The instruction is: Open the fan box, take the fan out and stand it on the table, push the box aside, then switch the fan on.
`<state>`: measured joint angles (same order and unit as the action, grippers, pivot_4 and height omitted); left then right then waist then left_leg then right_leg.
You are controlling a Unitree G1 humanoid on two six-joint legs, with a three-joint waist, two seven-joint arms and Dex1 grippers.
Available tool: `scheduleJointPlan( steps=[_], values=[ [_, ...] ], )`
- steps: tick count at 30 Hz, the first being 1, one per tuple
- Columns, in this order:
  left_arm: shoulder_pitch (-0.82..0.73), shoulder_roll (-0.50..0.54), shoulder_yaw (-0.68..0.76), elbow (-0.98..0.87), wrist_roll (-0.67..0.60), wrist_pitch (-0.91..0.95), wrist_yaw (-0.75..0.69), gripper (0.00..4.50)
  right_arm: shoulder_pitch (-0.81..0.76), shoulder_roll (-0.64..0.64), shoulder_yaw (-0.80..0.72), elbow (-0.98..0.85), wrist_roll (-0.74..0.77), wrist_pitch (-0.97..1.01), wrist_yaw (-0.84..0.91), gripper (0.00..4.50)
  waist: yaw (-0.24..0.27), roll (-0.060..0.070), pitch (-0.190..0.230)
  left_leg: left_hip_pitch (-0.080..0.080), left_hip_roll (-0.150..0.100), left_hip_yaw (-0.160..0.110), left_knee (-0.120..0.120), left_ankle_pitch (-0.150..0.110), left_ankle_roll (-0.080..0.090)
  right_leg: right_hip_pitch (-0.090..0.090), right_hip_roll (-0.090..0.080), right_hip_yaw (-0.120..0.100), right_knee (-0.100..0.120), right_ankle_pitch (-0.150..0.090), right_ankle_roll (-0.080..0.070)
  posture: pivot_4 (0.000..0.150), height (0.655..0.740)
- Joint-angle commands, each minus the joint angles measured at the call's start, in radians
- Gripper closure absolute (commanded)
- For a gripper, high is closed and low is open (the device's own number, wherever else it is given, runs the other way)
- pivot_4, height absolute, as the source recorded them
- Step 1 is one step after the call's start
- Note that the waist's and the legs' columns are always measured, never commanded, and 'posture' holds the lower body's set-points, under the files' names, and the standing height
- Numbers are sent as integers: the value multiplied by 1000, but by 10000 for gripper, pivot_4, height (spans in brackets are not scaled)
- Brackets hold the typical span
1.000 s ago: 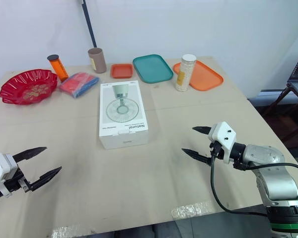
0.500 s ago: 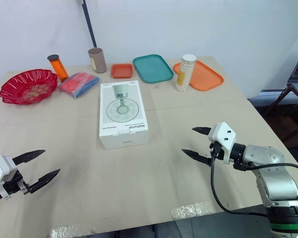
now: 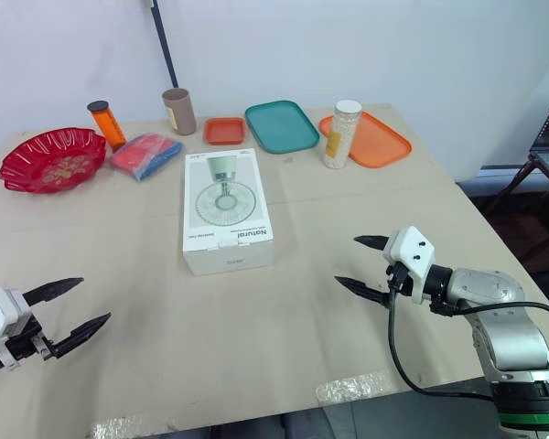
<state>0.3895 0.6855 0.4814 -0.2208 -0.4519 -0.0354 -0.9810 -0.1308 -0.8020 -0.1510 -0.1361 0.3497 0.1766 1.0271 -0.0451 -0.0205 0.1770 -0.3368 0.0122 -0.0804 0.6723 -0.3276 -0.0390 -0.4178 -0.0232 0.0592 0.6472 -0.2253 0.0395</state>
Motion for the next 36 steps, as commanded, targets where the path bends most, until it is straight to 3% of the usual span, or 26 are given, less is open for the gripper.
scheduleJointPlan(
  steps=[1,15,20,22,28,36],
  values=[
    [3,10,38,-45,-9,12,27,0,-14,0,1,-27,12,-3,5,317,0,0,0,0,0,0,0,0,0,0,0,0,0,0,0,1500,7400],
    [-96,27,24,-150,-78,160,102,0,-25,1,7,-39,23,15,-3,317,0,0,0,0,0,0,0,0,0,0,0,0,0,0,0,1500,7400],
    [-165,27,2,-172,-98,215,129,14567,-28,0,4,-42,24,20,-7,0,0,0,0,0,0,0,0,0,0,0,0,0,0,0,0,1500,7400],
    [-185,26,-6,-173,-97,226,133,23410,-28,-2,1,-46,26,23,-9,0,0,0,0,0,0,0,0,0,0,0,0,0,0,0,0,1500,7400],
    [-263,22,-48,-157,-78,242,150,42631,-28,-4,-1,-49,22,23,-11,0,0,0,0,0,0,0,0,0,0,0,0,0,0,0,0,1500,7400],
    [-392,21,-154,-171,-56,306,195,44089,-40,0,3,-47,19,23,-17,0,1,0,0,0,0,0,0,0,0,0,0,0,0,0,0,1500,7400]
  ],
)
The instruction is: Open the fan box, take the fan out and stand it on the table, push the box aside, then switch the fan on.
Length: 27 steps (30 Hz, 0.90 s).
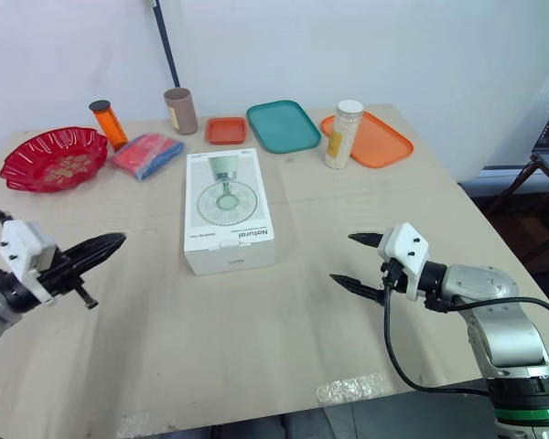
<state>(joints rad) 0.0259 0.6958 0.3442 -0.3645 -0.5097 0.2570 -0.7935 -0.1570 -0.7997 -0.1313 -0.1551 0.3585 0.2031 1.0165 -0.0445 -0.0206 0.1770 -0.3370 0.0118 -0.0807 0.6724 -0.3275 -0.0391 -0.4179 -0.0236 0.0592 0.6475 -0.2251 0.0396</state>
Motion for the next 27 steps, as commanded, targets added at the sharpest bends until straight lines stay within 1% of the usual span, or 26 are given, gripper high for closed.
scheduleJointPlan(
  steps=[1,5,8,10,12,19,27],
  values=[
    [-45,12,-30,-22,3,23,9,44089,-16,-1,-14,-28,10,-4,-7,0,0,0,0,0,0,0,0,0,0,0,0,0,0,0,0,1500,7400],
    [-126,14,-91,4,2,71,7,44089,-27,4,-7,-23,8,-4,-8,0,0,0,0,0,0,0,0,0,0,0,0,0,0,0,0,1500,7400],
    [-214,4,-157,28,20,111,15,44089,-38,7,0,-18,5,0,-10,0,0,0,0,0,0,0,0,0,0,0,0,0,0,0,0,1500,7400],
    [-294,-18,-222,48,48,143,38,44089,-46,7,6,-17,2,12,-14,0,1,0,0,0,0,0,0,0,0,0,0,0,0,0,0,1500,7400],
    [-341,-35,-279,64,83,164,52,44089,-52,10,12,-21,2,22,-22,0,1,0,0,-1,-1,-1,1,0,-1,0,0,0,1,1,0,1500,7400],
    [-423,-84,-350,134,150,163,73,44089,-66,29,24,-38,2,41,-41,0,1,0,0,-1,-1,-1,1,1,-1,-1,0,0,1,1,0,1500,7400],
    [-429,-118,-394,158,210,158,90,44089,-90,56,51,-35,-7,34,-52,0,1,0,0,-1,-1,-1,1,1,-1,-1,0,0,1,1,0,1500,7400]
  ],
)
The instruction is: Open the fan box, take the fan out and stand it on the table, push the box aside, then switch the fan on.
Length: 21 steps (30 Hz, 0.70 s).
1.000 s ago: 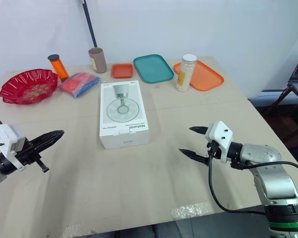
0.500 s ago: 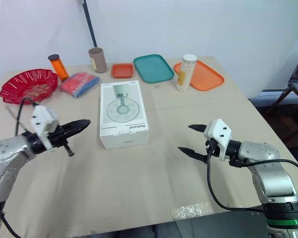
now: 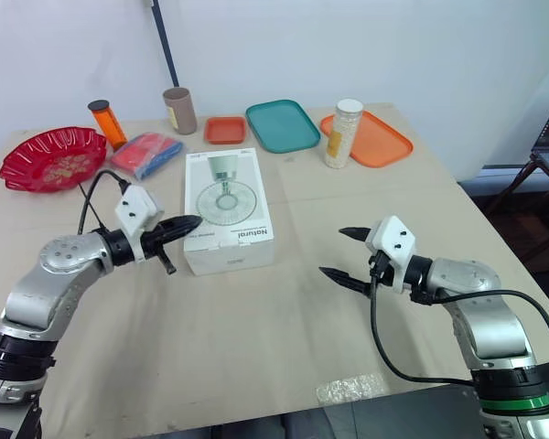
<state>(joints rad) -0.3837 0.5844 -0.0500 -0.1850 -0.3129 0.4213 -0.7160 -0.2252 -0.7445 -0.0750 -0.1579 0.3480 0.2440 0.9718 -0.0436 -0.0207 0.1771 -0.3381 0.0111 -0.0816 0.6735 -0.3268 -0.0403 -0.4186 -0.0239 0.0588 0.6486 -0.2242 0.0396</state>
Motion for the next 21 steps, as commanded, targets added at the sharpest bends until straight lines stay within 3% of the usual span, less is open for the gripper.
scheduleJointPlan(
  steps=[1,13,21],
  values=[
    [-23,-12,0,-24,11,-3,10,44089,-23,3,-4,-31,2,-8,-7,0,0,0,0,0,0,0,0,0,0,0,0,0,0,0,0,1500,7400],
    [-75,-49,-51,-6,53,30,17,44089,-34,26,16,-30,-1,-5,-16,0,0,0,0,0,0,0,0,0,0,0,0,0,0,0,0,1500,7400],
    [-57,-52,-68,27,93,23,19,44089,-34,14,17,-123,43,62,-3,0,1,0,0,0,0,0,0,0,0,0,0,0,0,0,0,1500,7400]
  ],
)
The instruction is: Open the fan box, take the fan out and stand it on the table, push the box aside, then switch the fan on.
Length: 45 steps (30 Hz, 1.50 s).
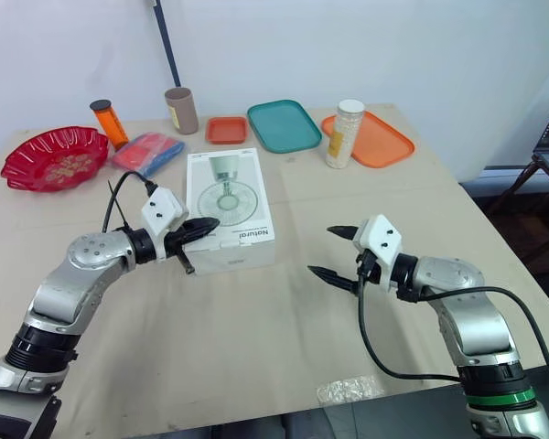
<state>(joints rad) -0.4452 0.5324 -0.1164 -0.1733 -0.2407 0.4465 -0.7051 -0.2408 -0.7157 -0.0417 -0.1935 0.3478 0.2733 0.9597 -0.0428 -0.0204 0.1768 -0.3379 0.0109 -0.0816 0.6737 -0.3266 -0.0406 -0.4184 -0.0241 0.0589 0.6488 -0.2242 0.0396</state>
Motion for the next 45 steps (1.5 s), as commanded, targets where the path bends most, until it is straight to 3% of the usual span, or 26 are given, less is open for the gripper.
scheduleJointPlan(
  steps=[1,11,14,23,45],
  values=[
    [7,1,-1,16,24,-5,8,44089,-24,-16,-14,-106,53,50,9,0,0,0,0,0,0,0,0,0,0,0,0,0,0,0,0,1500,7400],
    [19,11,15,9,22,0,4,44089,-143,35,98,-223,36,140,-45,0,0,1,-1,1,0,0,0,0,0,1,0,0,0,0,0,1500,7400],
    [24,11,11,9,25,-5,2,44089,-213,67,196,-189,-72,124,-89,0,-1,1,-1,1,0,0,0,0,0,1,0,0,0,0,0,1500,7400],
    [17,4,8,17,31,-10,3,44089,-388,211,342,-63,-190,154,-150,0,-2,1,-2,0,0,-1,0,1,-2,0,0,-1,0,0,0,1500,7400],
    [19,-10,-3,14,36,-20,2,44089,-462,316,370,130,-333,65,-180,0,-3,2,-2,0,0,-1,0,1,-2,0,0,-1,1,0,-1,1500,7400]
  ],
)
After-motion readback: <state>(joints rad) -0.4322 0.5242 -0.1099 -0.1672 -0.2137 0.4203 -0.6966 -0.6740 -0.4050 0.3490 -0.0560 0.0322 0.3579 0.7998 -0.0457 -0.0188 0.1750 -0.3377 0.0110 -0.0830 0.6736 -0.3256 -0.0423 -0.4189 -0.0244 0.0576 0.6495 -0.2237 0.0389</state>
